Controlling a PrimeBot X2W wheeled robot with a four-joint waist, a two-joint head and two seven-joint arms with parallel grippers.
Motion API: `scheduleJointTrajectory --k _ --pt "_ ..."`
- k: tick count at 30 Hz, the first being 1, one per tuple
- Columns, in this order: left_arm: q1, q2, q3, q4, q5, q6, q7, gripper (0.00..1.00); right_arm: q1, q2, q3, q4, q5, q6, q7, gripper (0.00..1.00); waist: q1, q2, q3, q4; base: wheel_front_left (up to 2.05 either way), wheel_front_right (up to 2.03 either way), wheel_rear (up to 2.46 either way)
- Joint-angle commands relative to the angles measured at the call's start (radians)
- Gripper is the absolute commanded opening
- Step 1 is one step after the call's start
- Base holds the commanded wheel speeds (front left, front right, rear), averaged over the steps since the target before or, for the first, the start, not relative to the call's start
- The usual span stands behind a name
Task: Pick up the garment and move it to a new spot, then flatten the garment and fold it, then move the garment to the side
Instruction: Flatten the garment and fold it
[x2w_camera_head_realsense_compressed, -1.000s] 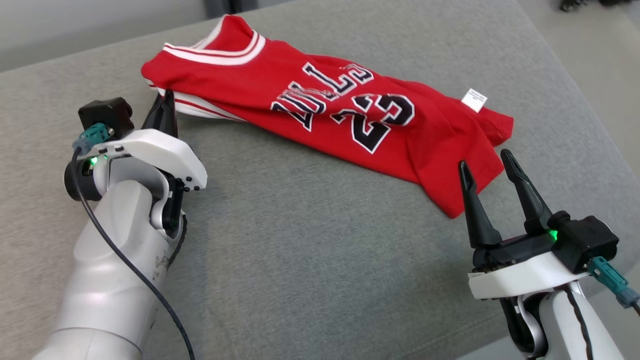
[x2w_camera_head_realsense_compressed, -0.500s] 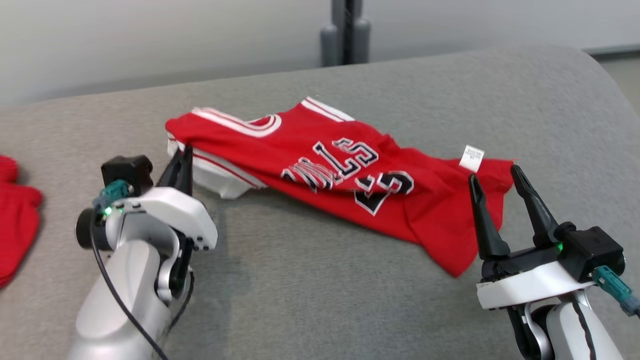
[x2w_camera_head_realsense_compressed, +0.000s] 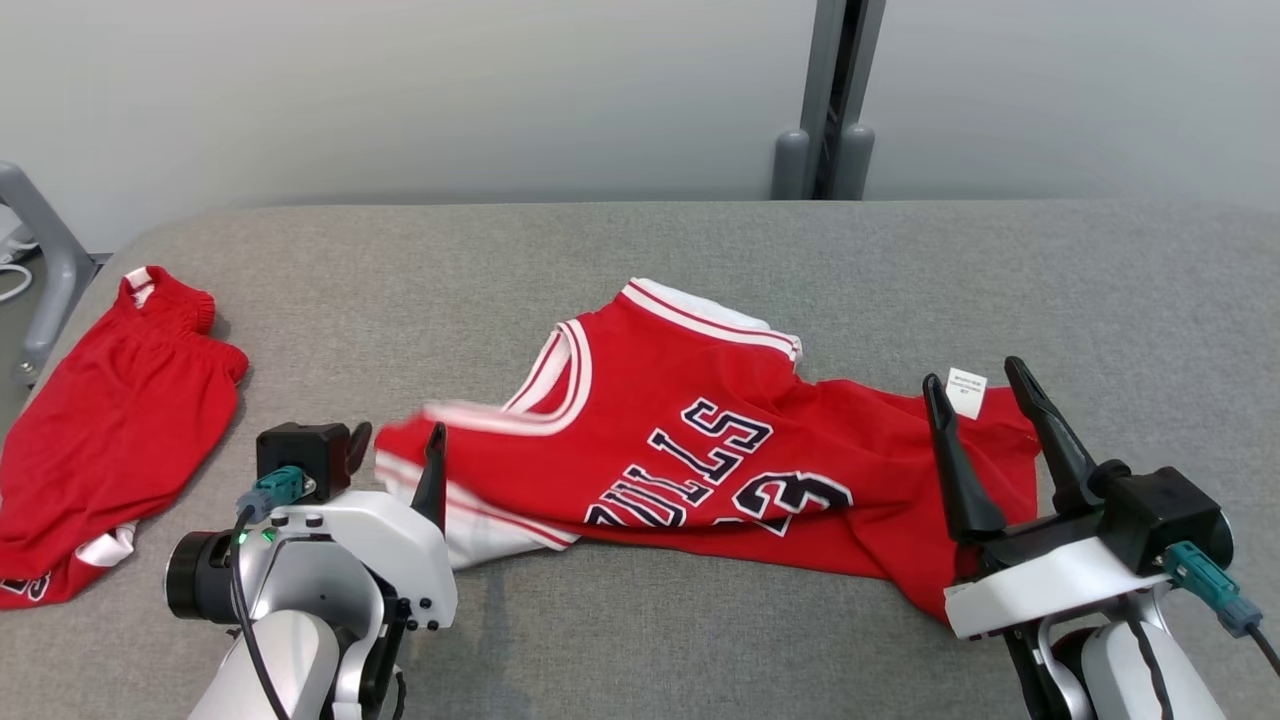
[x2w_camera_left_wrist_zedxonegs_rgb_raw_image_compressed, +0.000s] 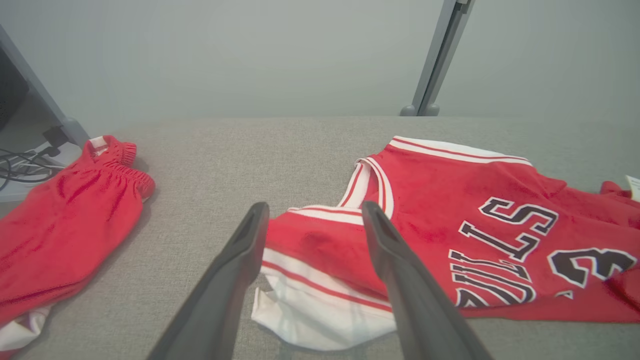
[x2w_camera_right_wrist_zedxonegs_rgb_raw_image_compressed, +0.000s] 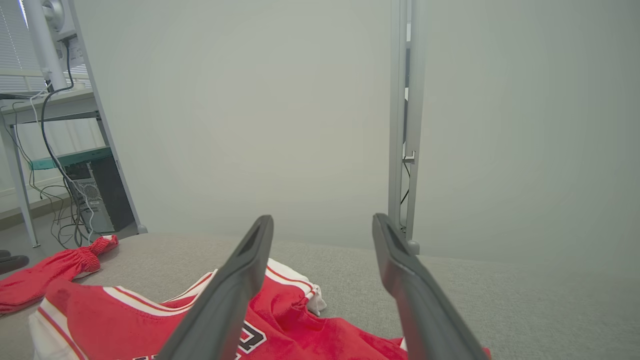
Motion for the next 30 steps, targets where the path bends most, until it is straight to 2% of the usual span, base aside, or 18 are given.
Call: scheduleJointTrajectory --k 1,5,7,13,17,23,30 --pt "0.011 0.001 0.008 -0.031 0.013 0.019 -0.024 1.0 0.008 -0.005 0.001 0.004 0.0 0.0 0.007 1.0 0.0 0.0 -0.011 0.011 0.0 0.0 0.0" --pt "0.008 -0.007 0.012 -0.066 0.028 0.037 -0.067 1.0 0.005 -0.005 0.003 0.01 -0.002 0.0 0.013 1.0 0.0 0.0 -0.016 0.018 0.0 0.0 0.0" --pt "0.003 -0.022 0.008 -0.083 0.025 0.033 -0.102 1.0 -0.001 -0.005 0.004 0.019 0.007 0.0 0.02 1.0 0.0 0.0 -0.016 0.026 0.0 0.0 0.0" --pt "0.001 -0.062 -0.039 -0.085 0.026 -0.014 -0.19 1.0 -0.059 -0.008 -0.008 0.102 0.065 0.0 0.115 1.0 0.0 0.0 0.001 0.071 0.0 0.0 0.0" --pt "0.0 -0.091 -0.084 -0.06 0.03 -0.04 -0.214 1.0 -0.132 -0.046 -0.015 0.189 0.127 0.0 0.161 1.0 0.0 0.0 0.021 0.126 0.0 0.0 0.0" --pt "-0.019 -0.124 -0.128 -0.034 0.031 -0.065 -0.241 1.0 -0.241 -0.103 -0.001 0.354 0.266 0.0 0.226 1.0 0.0 0.0 0.065 0.211 0.0 0.0 0.0" --pt "-0.044 -0.147 -0.143 -0.016 0.017 -0.068 -0.273 1.0 -0.341 -0.144 -0.012 0.523 0.462 0.0 0.323 1.0 0.0 0.0 0.113 0.283 0.0 0.0 0.0"
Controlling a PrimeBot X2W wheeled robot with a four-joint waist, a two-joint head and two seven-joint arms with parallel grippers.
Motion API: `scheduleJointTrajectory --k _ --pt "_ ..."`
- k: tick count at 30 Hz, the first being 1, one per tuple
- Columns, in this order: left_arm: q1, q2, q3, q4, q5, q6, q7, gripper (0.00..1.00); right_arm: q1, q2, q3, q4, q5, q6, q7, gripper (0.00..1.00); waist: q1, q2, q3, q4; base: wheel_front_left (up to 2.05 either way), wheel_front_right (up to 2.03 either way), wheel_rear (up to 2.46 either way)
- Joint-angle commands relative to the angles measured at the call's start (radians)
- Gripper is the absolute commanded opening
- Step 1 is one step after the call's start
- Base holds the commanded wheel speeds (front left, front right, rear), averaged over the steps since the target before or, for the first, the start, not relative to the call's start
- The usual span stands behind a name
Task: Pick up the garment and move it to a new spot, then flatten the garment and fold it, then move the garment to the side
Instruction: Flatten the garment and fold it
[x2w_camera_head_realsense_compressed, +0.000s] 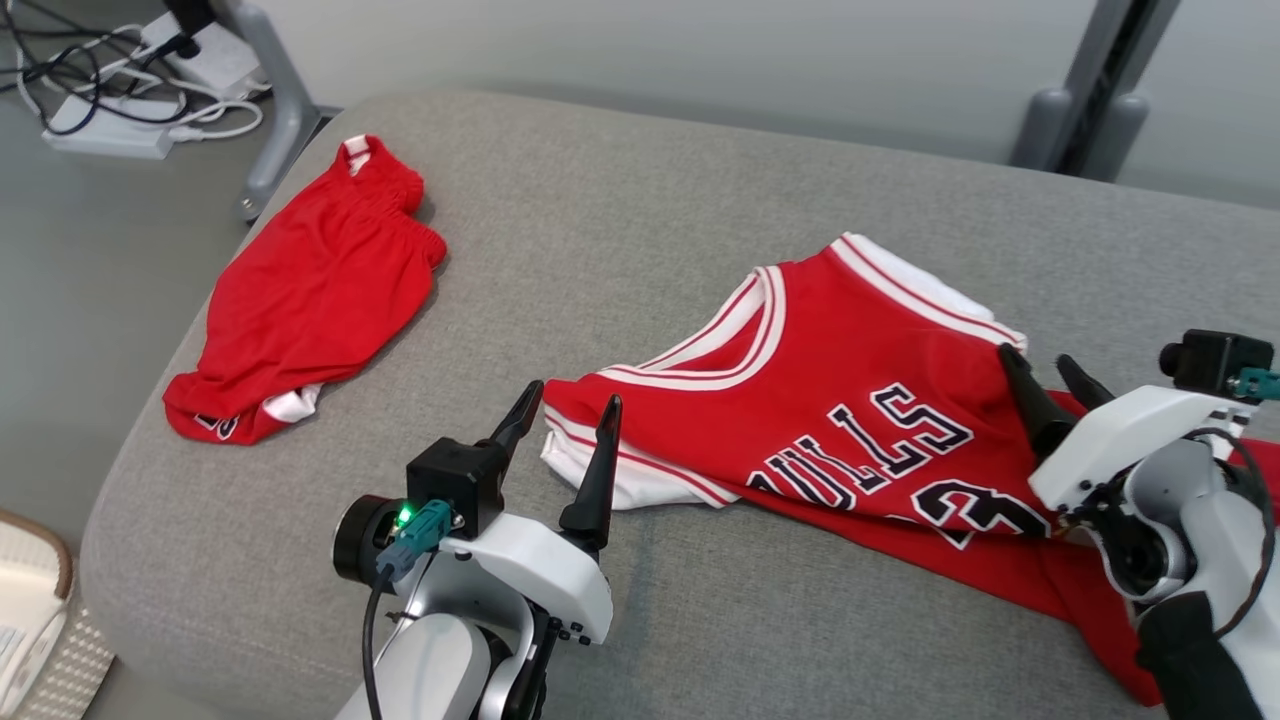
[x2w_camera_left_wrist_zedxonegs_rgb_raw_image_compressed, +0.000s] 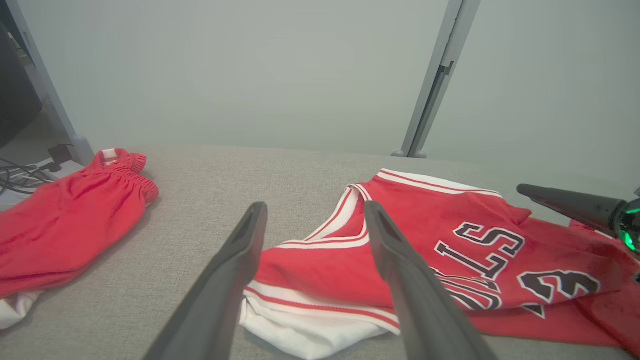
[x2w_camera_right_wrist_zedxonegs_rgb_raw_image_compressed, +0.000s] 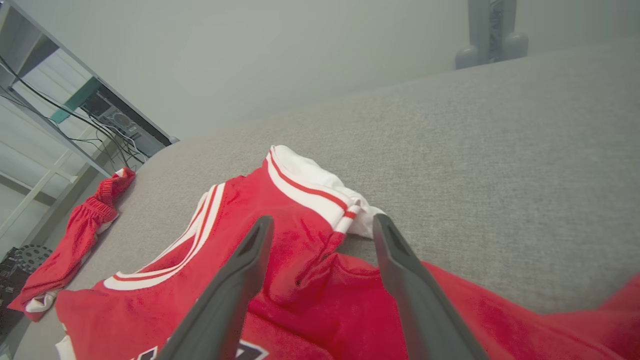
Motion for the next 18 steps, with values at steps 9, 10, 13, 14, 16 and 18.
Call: scheduleJointTrajectory --k 9,10,13,14,16,18 --pt "-0.051 -0.021 -0.017 0.028 -0.02 0.001 -0.051 1.0 -0.101 -0.044 0.005 0.128 0.166 0.0 0.095 1.0 0.0 0.0 0.076 0.076 0.0 0.0 0.0" --pt "-0.055 -0.022 -0.02 0.033 -0.021 0.0 -0.054 1.0 -0.111 -0.046 0.009 0.133 0.175 0.0 0.095 1.0 0.0 0.0 0.08 0.079 0.0 0.0 0.0" --pt "-0.062 -0.022 -0.025 0.042 -0.027 0.0 -0.065 1.0 -0.141 -0.069 0.026 0.155 0.179 0.0 0.08 0.9 0.0 0.0 0.093 0.085 0.0 0.0 0.0" --pt "-0.064 -0.023 -0.027 0.044 -0.028 0.001 -0.067 1.0 -0.152 -0.078 0.032 0.164 0.173 0.0 0.068 0.29 0.0 0.0 0.097 0.088 0.0 0.0 0.0" --pt "-0.071 -0.026 -0.031 0.049 -0.032 0.003 -0.073 1.0 -0.179 -0.094 0.053 0.173 0.153 0.0 0.038 0.0 0.0 0.0 0.104 0.093 0.0 0.0 0.0" --pt "-0.074 -0.026 -0.033 0.051 -0.034 0.004 -0.075 1.0 -0.194 -0.105 0.066 0.173 0.14 0.0 0.018 0.0 0.0 0.0 0.106 0.096 0.0 0.0 0.0"
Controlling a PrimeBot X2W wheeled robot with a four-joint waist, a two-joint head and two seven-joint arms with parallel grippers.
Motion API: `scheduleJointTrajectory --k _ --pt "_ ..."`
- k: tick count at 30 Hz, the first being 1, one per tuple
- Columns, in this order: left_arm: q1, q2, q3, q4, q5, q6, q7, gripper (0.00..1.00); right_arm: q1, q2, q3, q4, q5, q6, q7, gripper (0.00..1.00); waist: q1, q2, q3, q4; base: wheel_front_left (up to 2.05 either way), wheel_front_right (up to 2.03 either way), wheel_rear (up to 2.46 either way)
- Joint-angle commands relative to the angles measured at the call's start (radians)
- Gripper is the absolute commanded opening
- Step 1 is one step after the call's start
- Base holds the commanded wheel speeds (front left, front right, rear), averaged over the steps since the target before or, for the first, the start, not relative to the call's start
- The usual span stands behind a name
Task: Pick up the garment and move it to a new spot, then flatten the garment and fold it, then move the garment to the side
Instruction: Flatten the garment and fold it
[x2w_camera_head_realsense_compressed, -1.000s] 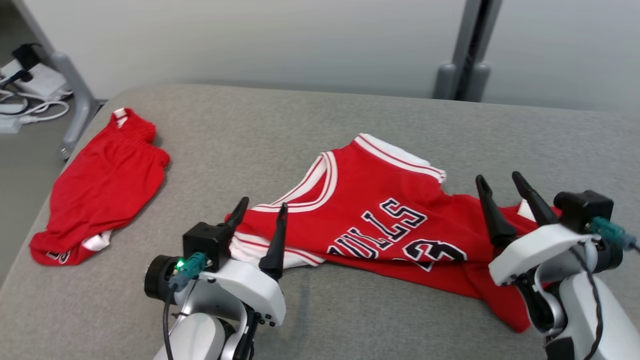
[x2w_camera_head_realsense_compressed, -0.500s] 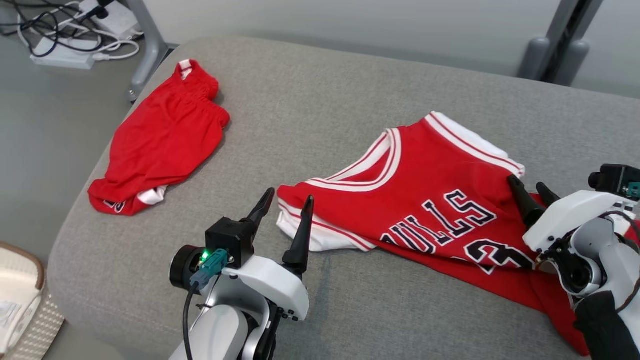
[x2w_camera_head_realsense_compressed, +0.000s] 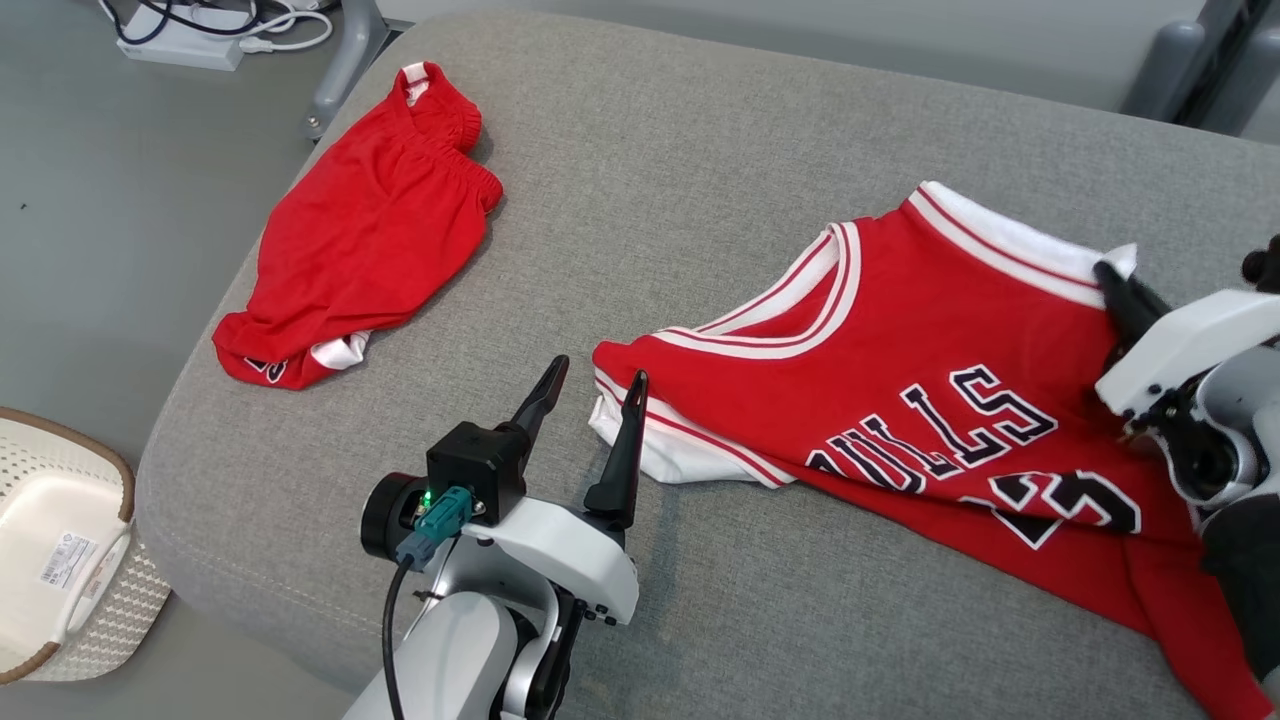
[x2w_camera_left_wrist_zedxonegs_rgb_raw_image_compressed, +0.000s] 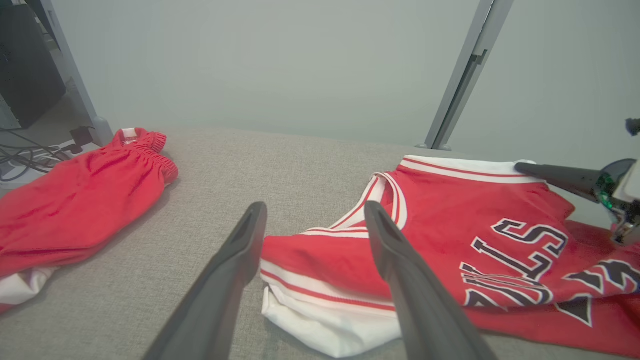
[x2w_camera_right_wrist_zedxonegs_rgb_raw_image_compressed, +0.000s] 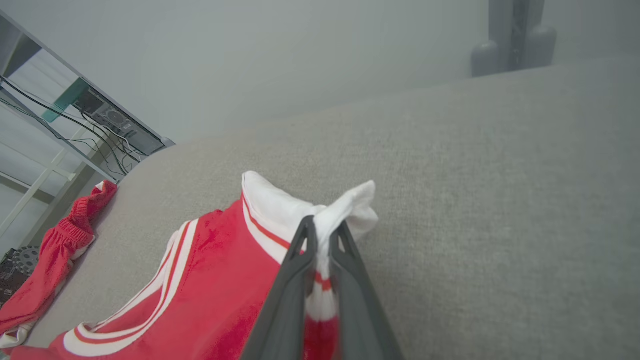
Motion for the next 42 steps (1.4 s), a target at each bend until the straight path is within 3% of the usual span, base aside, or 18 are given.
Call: scheduleJointTrajectory --k 1,11,17,18,24,28,35,42 --pt "-0.019 0.004 -0.001 0.002 -0.007 0.004 -0.004 1.0 -0.024 -0.016 0.003 -0.003 -0.015 0.0 -0.022 0.0 0.0 0.0 0.003 0.004 0.0 0.0 0.0" --pt "-0.037 -0.003 -0.029 0.019 -0.035 0.009 -0.033 1.0 -0.219 -0.148 0.09 0.032 -0.192 0.0 -0.26 0.0 0.0 0.0 0.014 0.041 0.0 0.0 0.0" --pt "-0.046 -0.006 -0.041 0.03 -0.053 0.016 -0.053 1.0 -0.325 -0.142 0.1 0.127 -0.285 0.0 -0.356 0.0 0.0 0.0 0.032 0.048 0.0 0.0 0.0" --pt "-0.047 -0.005 -0.043 0.032 -0.056 0.017 -0.054 1.0 -0.332 -0.144 0.084 0.157 -0.302 0.0 -0.36 1.0 0.0 0.0 0.033 0.046 0.0 0.0 0.0" --pt "-0.058 -0.004 -0.046 0.047 -0.066 0.024 -0.063 1.0 -0.331 -0.067 0.093 0.261 -0.343 0.0 -0.369 1.0 0.0 0.0 0.02 0.008 0.0 0.0 0.0" --pt "-0.059 0.004 -0.039 0.054 -0.07 0.026 -0.069 1.0 -0.283 -0.022 0.125 0.256 -0.339 0.0 -0.37 1.0 0.0 0.0 -0.01 -0.045 0.0 0.0 0.0" --pt "-0.039 0.024 -0.026 0.054 -0.078 0.036 -0.067 1.0 -0.096 0.003 0.11 0.081 -0.278 0.0 -0.37 1.0 0.0 0.0 -0.074 -0.17 0.0 0.0 0.0" --pt "-0.008 0.052 -0.007 0.044 -0.089 0.05 -0.068 1.0 0.187 0.029 0.04 -0.156 -0.333 0.0 -0.369 1.0 0.0 0.0 -0.132 -0.291 0.0 0.0 0.0"
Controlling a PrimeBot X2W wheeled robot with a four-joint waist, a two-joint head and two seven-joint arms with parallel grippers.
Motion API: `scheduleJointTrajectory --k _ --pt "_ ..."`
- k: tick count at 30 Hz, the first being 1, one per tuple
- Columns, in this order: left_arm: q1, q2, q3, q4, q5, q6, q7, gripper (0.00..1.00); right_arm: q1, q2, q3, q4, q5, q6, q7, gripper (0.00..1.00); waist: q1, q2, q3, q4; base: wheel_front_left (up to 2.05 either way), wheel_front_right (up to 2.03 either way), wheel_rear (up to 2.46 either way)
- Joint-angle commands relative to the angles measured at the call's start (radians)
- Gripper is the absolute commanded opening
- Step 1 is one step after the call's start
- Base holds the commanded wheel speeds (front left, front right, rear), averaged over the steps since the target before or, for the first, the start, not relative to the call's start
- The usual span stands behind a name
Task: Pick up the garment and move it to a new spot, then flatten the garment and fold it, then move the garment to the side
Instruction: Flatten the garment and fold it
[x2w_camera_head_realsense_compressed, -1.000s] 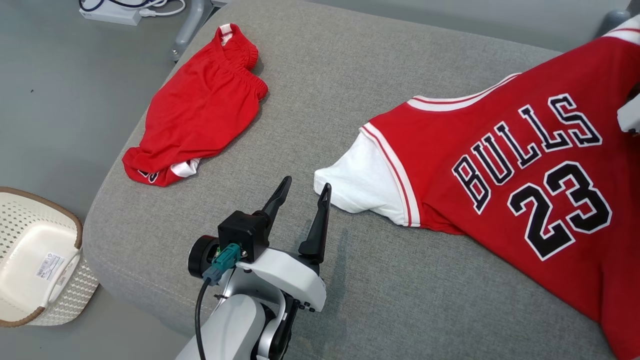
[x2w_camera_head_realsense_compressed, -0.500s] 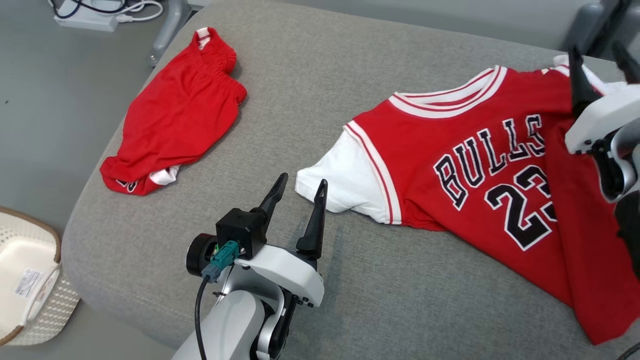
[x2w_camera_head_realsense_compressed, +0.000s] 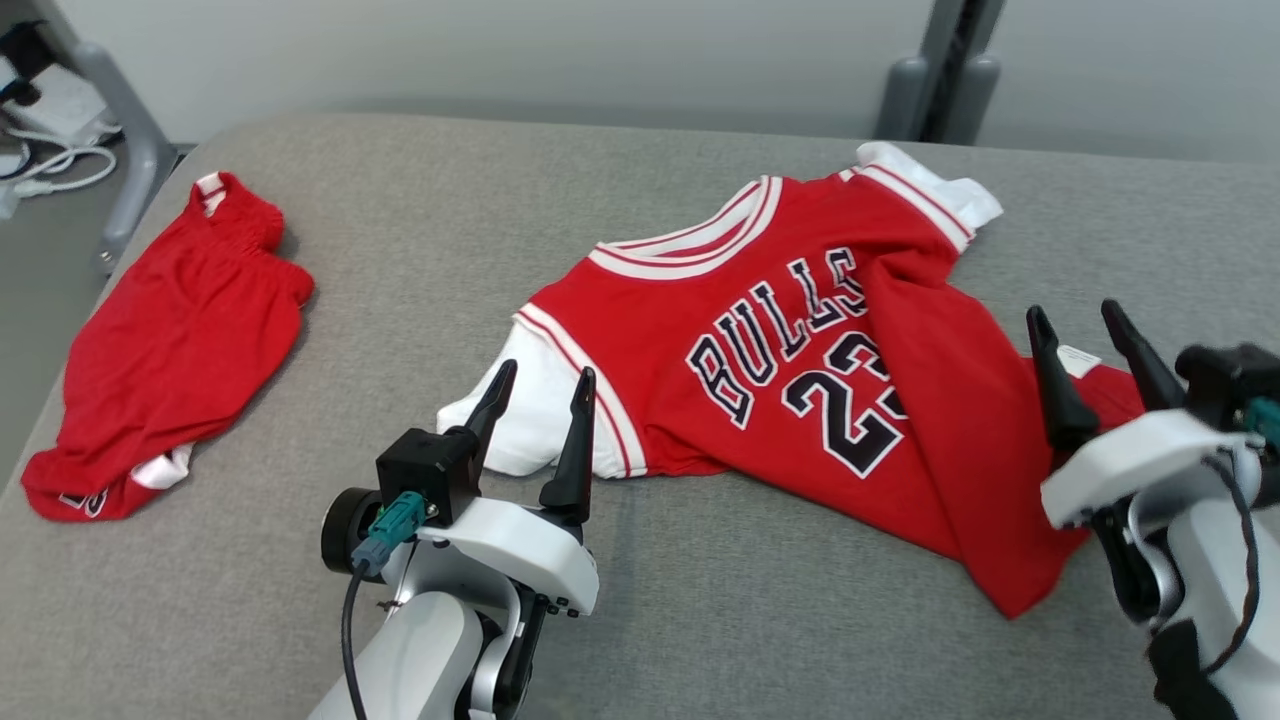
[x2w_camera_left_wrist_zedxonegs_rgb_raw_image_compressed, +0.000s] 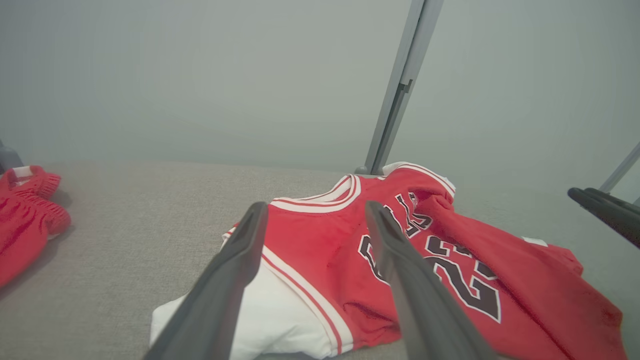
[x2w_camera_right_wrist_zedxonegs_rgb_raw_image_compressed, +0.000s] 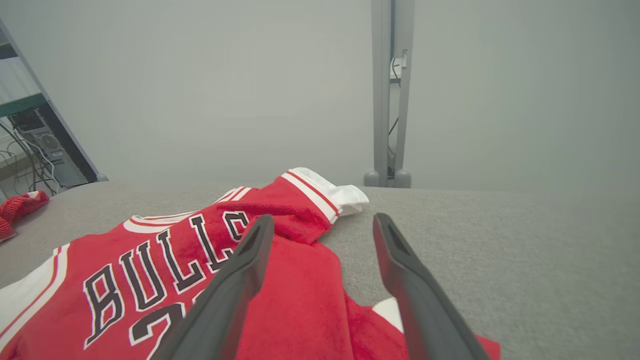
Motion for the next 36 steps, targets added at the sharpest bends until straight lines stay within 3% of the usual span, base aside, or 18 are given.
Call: scheduleJointTrajectory --k 1,8,16,36 --pt "0.013 0.012 0.008 -0.005 -0.005 0.008 -0.002 1.0 0.097 0.023 -0.035 -0.062 -0.023 -0.001 -0.003 1.0 0.0 0.0 -0.052 -0.08 0.0 0.0 0.0" --pt "0.034 0.026 0.013 -0.019 -0.013 0.018 0.001 1.0 0.308 0.105 -0.112 -0.187 -0.07 -0.001 -0.003 1.0 0.0 0.0 -0.084 -0.137 0.0 0.0 0.0" --pt "0.062 0.043 0.014 -0.038 -0.023 0.024 0.009 1.0 0.437 0.167 -0.114 -0.188 -0.065 -0.001 0.005 1.0 0.0 0.0 -0.116 -0.166 0.0 0.0 0.0" --pt "0.056 0.067 -0.001 -0.069 -0.017 0.036 0.028 1.0 0.414 0.187 -0.003 -0.054 -0.086 -0.001 0.007 1.0 0.0 0.0 -0.083 -0.105 0.0 0.0 0.0"
